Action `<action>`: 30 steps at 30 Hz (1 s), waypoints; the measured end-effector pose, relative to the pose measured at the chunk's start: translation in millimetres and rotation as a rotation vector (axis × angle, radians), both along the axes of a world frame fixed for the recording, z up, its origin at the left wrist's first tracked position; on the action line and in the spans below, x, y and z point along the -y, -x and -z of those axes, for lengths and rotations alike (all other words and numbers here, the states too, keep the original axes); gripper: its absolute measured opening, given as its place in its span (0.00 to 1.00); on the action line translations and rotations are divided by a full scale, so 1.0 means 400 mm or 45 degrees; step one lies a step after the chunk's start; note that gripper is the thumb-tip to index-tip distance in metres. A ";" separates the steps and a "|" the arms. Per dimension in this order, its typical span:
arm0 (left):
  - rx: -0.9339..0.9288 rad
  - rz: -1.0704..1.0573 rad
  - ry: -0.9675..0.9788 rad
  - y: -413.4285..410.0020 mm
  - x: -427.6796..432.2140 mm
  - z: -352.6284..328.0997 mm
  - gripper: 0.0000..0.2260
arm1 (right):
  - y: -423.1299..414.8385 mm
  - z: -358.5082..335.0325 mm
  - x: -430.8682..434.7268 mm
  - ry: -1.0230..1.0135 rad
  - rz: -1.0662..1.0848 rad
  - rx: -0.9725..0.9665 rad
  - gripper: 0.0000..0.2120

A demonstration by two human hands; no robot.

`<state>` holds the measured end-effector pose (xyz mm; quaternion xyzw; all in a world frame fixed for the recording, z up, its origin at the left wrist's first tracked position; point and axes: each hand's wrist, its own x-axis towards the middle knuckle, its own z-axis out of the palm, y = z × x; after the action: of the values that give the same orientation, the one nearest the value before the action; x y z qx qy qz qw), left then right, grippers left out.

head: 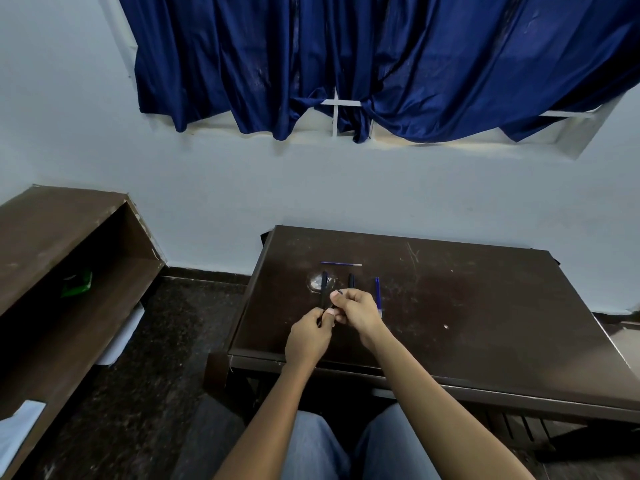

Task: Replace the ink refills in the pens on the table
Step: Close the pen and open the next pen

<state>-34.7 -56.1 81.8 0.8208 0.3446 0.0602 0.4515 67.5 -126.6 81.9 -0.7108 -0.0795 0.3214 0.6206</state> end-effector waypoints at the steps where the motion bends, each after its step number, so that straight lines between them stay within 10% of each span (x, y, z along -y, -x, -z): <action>1: -0.005 -0.010 0.025 -0.001 -0.002 0.006 0.15 | -0.009 0.006 -0.006 0.008 0.037 -0.024 0.08; 8: 0.046 -0.193 0.277 0.008 -0.040 0.053 0.10 | -0.109 0.052 -0.029 0.035 0.326 -0.081 0.05; 17: 0.079 -0.214 0.367 -0.013 -0.072 0.093 0.09 | -0.115 0.153 -0.046 0.783 -0.130 0.577 0.06; 30: 0.020 -0.220 0.366 -0.039 -0.108 0.127 0.13 | -0.136 0.232 -0.101 0.931 -0.277 0.694 0.05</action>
<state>-19.3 -13.0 30.9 0.7146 0.4155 0.0552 0.5600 121.9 -86.2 -11.1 -0.9288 -0.1953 0.1932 0.2487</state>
